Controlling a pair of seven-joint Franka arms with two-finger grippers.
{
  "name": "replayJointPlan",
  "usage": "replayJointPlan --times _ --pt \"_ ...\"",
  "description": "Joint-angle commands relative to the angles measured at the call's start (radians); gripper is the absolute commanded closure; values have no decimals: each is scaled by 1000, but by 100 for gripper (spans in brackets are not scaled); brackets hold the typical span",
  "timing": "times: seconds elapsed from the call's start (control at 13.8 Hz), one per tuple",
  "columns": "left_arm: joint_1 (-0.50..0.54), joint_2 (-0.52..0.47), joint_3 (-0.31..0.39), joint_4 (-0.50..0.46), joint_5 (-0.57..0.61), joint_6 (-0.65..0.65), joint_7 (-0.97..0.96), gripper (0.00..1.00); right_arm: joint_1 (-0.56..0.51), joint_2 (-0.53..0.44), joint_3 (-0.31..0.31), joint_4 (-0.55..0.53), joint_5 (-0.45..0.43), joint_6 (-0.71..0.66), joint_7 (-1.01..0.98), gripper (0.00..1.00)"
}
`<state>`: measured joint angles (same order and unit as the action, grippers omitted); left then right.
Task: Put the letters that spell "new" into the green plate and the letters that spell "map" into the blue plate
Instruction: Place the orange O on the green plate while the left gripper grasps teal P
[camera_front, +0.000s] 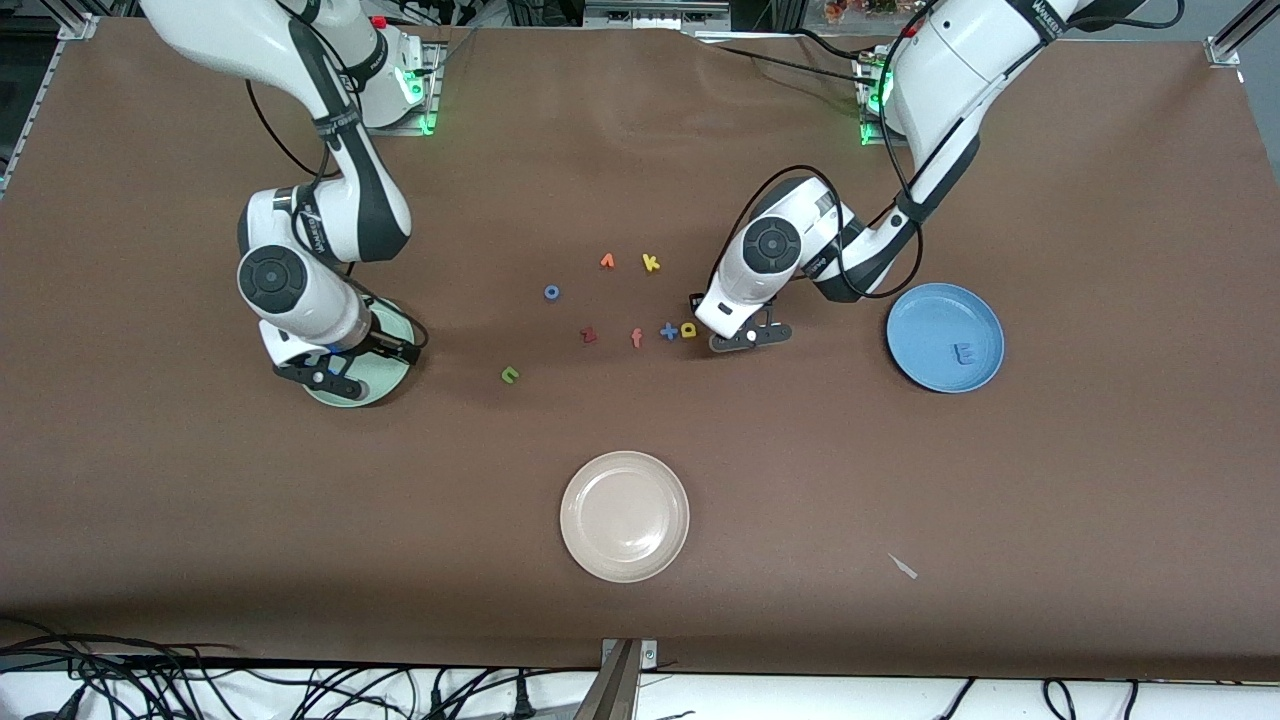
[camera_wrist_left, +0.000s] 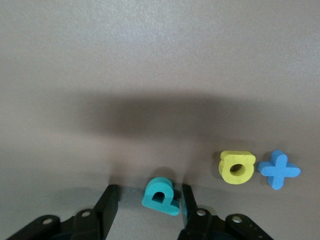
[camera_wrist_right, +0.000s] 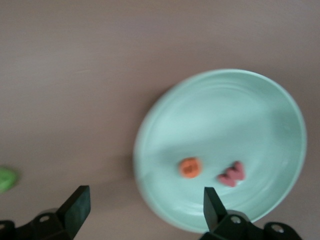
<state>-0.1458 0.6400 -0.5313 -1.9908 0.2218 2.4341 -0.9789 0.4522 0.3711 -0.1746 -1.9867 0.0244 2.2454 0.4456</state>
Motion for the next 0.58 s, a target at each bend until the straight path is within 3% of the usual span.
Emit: replayJointPlan --times 0.0,0.51 --pt "-15 3 2 7 31 0 -38 52 0 17 78 86 3 -47 -138 0" --pt "-17 3 2 7 31 -12 -50 84 6 98 98 161 2 -36 -499 0"
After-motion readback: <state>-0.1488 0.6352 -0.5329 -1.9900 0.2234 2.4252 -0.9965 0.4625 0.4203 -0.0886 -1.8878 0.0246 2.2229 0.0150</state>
